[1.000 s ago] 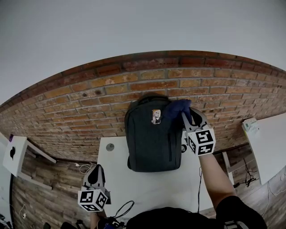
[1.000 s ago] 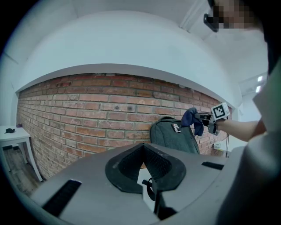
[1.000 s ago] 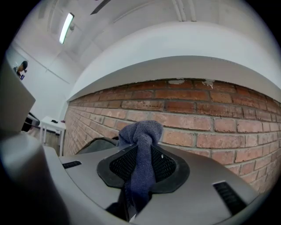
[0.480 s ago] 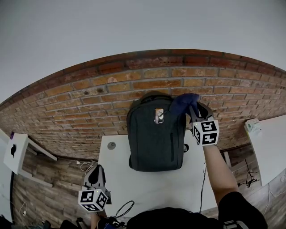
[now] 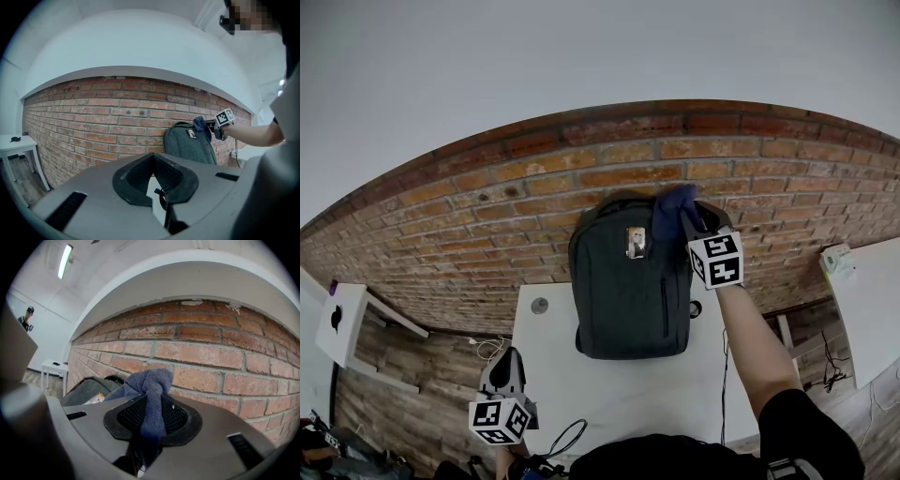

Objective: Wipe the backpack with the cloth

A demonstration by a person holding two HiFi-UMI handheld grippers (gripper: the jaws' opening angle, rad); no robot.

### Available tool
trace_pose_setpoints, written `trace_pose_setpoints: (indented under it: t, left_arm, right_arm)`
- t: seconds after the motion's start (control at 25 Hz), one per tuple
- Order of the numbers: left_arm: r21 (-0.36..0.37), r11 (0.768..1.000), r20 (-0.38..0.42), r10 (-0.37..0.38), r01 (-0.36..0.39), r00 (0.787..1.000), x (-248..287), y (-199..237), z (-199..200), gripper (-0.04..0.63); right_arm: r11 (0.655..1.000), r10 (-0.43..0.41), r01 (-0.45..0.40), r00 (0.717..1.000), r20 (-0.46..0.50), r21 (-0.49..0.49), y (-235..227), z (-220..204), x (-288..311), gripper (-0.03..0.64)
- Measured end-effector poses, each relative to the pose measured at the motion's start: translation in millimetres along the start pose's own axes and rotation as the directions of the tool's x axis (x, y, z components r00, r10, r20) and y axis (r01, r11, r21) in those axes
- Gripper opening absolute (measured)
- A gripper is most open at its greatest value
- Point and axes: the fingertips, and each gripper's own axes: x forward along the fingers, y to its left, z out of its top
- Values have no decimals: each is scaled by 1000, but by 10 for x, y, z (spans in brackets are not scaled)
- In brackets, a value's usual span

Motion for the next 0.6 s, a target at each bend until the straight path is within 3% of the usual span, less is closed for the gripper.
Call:
trace_pose_setpoints:
  t: [0.36, 0.6]
  left_arm:
    - [-4, 1000, -10, 13, -13, 1000, -37, 27, -52, -6]
    - [2, 1000, -4, 3, -3, 1000, -27, -17, -20, -6]
  right_arm:
    - [999, -12, 12, 1000, -4, 34, -96, -172, 22, 86]
    - [998, -55, 55, 998, -17, -38, -132, -267, -39, 86]
